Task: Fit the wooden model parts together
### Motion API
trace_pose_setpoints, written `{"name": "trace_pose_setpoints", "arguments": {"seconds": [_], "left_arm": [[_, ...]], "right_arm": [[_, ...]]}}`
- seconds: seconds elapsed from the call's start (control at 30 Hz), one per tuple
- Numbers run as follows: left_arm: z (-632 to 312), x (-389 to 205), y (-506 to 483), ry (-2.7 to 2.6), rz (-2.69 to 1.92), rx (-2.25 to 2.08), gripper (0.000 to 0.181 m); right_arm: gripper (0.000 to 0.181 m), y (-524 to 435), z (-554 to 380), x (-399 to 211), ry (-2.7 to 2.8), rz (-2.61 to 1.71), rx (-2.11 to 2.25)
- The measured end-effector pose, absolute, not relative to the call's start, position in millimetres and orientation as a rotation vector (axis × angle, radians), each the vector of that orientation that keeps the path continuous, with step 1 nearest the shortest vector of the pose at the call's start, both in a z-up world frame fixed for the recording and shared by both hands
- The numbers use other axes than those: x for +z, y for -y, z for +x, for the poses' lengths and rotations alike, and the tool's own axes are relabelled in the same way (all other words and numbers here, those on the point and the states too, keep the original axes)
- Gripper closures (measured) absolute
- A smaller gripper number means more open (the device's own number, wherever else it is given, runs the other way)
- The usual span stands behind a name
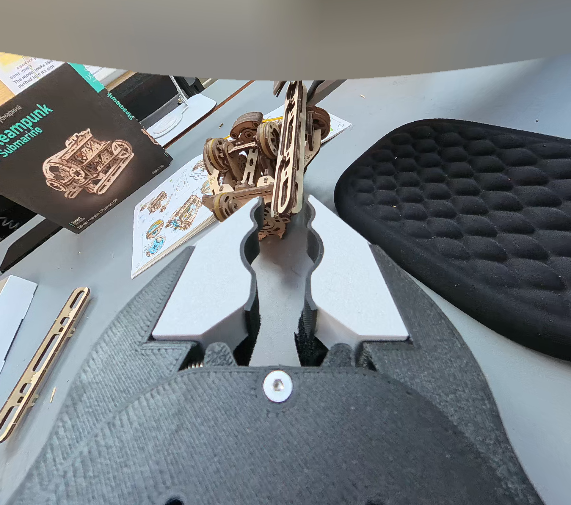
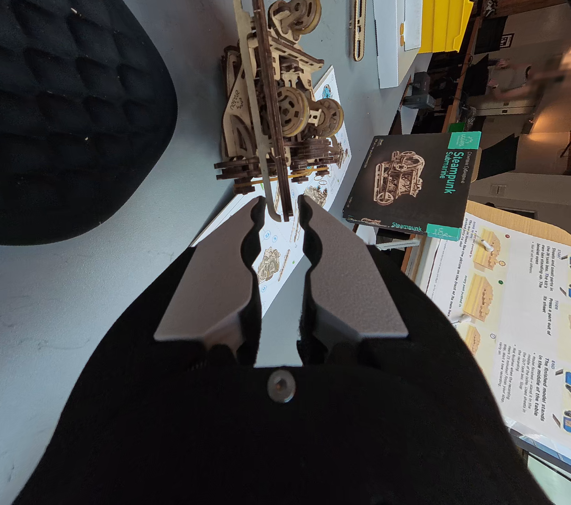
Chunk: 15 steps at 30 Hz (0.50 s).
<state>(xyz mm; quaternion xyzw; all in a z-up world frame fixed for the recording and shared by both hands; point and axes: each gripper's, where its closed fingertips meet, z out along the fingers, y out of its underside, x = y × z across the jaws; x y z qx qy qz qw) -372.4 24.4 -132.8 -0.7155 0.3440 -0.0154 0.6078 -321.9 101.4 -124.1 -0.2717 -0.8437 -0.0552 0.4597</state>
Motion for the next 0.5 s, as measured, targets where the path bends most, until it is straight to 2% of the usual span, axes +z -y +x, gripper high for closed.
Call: {"name": "trace_pose_setpoints", "arguments": {"seconds": [0.5], "left_arm": [[-378.5, -126.4, -17.0, -0.74, -1.648, -0.087, 0.146]], "right_arm": [[0.156, -104.1, -315.6, -122.2, 2.068, -0.699, -0.124]]}}
